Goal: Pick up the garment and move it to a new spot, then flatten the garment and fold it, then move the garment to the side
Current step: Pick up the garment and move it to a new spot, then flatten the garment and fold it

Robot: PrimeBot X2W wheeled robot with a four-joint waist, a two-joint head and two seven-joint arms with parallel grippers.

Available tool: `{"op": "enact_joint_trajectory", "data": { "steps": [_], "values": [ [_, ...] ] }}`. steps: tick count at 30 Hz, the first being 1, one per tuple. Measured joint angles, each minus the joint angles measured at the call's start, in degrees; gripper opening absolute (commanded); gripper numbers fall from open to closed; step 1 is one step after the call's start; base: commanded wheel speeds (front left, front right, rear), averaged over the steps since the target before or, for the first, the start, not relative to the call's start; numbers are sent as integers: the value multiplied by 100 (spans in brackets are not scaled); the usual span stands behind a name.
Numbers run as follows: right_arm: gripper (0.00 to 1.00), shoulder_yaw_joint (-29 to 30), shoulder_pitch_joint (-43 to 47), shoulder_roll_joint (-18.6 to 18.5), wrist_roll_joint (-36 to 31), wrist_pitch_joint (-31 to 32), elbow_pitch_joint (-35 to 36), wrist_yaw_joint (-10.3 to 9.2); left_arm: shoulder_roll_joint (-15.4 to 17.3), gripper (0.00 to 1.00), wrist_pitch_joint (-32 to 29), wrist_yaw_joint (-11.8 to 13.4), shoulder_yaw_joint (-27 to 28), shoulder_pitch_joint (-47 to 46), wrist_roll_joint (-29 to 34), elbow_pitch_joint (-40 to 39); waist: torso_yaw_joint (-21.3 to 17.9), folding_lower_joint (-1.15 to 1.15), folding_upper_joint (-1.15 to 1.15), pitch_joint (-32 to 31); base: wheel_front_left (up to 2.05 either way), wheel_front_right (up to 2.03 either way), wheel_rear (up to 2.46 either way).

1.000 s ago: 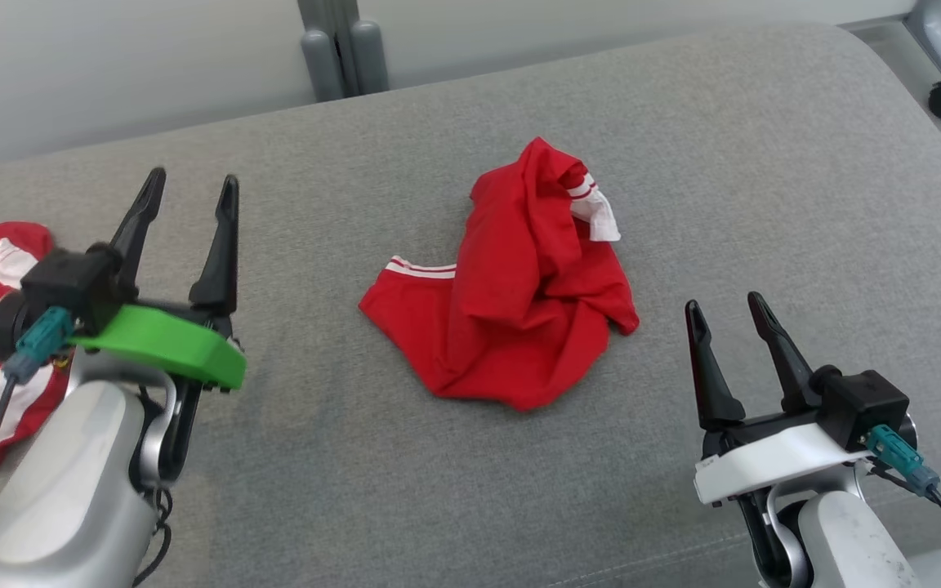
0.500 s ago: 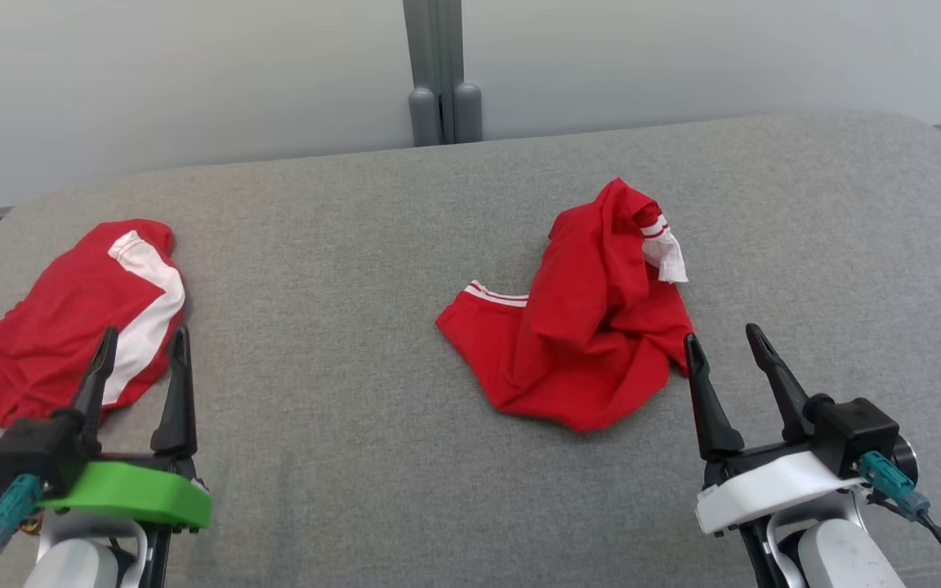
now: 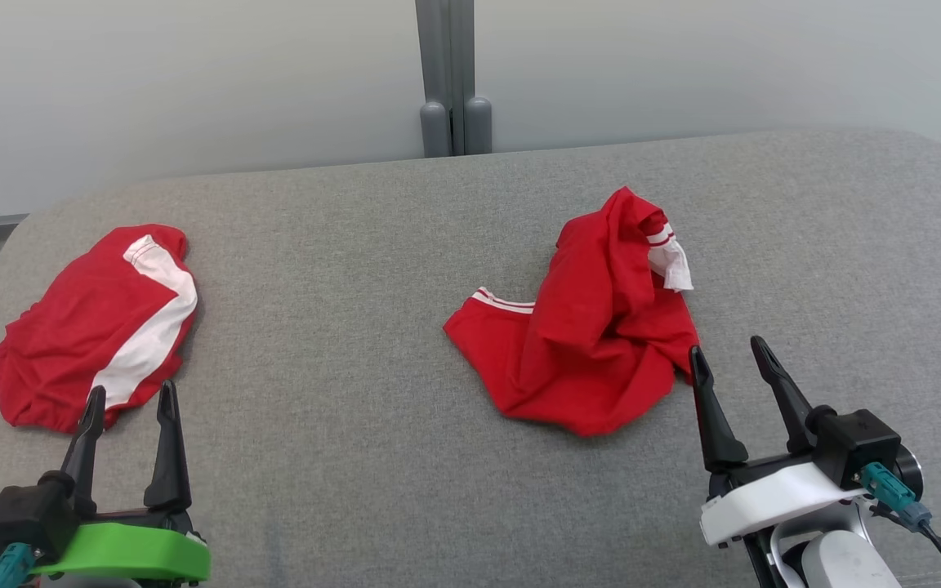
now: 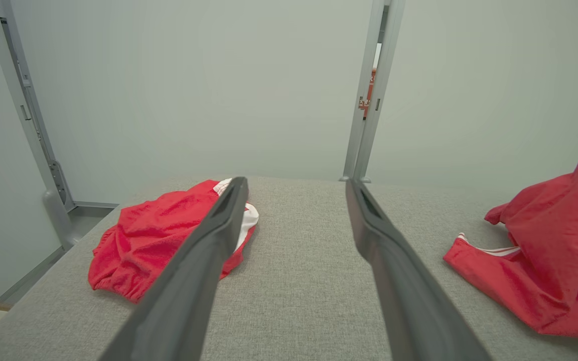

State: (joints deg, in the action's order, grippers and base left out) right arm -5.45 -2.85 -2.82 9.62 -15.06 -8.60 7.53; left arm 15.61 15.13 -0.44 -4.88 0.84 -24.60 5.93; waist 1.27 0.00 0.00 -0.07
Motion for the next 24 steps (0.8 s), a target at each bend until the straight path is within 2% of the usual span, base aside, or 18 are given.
{"op": "enact_joint_trajectory", "data": {
  "steps": [10,24],
  "values": [
    [100,-91,-3,0,1,-1,-52,0,-369,100,0,-177,249,18,290,111,-10,0,0,21,0,0,0],
    [100,-66,-12,0,-3,-1,-90,0,-576,100,0,-410,541,8,612,267,-8,0,0,38,0,0,0]
  ]
}}
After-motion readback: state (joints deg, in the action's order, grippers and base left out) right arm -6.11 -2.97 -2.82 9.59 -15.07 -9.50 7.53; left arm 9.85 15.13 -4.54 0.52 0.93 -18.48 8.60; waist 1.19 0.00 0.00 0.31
